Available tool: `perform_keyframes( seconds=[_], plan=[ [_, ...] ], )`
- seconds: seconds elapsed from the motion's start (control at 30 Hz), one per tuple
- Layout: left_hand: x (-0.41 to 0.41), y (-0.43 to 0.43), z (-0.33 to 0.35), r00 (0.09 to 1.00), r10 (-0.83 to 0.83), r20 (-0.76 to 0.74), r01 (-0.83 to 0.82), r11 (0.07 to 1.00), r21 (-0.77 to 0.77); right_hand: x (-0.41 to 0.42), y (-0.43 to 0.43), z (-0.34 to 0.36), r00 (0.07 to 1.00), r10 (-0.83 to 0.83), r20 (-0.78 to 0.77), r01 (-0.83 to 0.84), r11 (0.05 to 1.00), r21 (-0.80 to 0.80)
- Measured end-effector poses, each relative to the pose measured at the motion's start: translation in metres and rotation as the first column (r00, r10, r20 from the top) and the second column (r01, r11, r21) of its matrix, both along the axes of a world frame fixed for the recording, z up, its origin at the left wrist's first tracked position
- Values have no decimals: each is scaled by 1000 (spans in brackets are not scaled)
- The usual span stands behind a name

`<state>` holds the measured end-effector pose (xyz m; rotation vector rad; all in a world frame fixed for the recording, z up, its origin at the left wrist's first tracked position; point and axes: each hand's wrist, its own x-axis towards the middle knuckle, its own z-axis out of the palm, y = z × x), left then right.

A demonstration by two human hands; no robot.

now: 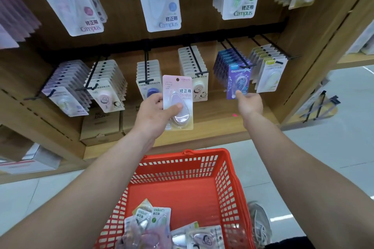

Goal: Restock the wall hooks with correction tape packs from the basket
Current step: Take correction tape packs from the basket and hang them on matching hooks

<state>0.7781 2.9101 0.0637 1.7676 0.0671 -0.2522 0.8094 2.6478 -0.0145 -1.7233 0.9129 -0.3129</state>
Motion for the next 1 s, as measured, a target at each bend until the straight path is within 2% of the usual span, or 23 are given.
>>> perform_keyframes(
  seconds=[0.03,0.1,0.17,0.3,0.53,0.67,0.8,1.0],
  plan=[
    [-1,0,2,1000,1,3,-1,1000,-7,-7,9,2,999,37,33,-37,999,16],
    [-4,2,5,1000,8,14,-8,1000,-21,-23,31,15,971,220,95,-228,970,81],
    [-7,4,8,999,25,43,-24,1000,-19,-35,54,35,889,432,153,-450,887,108],
    [-14,9,17,993,57,99,-55,998,-24,-51,91,72,754,600,267,-644,755,122],
    [-32,36,34,990,53,128,-51,998,-19,-64,122,87,714,634,297,-694,699,175],
    [-39,62,44,993,55,109,-62,996,58,-71,142,91,695,650,307,-713,678,179],
    [-39,93,62,980,7,199,-53,973,226,-71,166,102,673,663,328,-725,678,119],
    [-44,149,109,926,-44,375,-148,871,468,-59,200,146,644,655,396,-720,694,24]
  ],
)
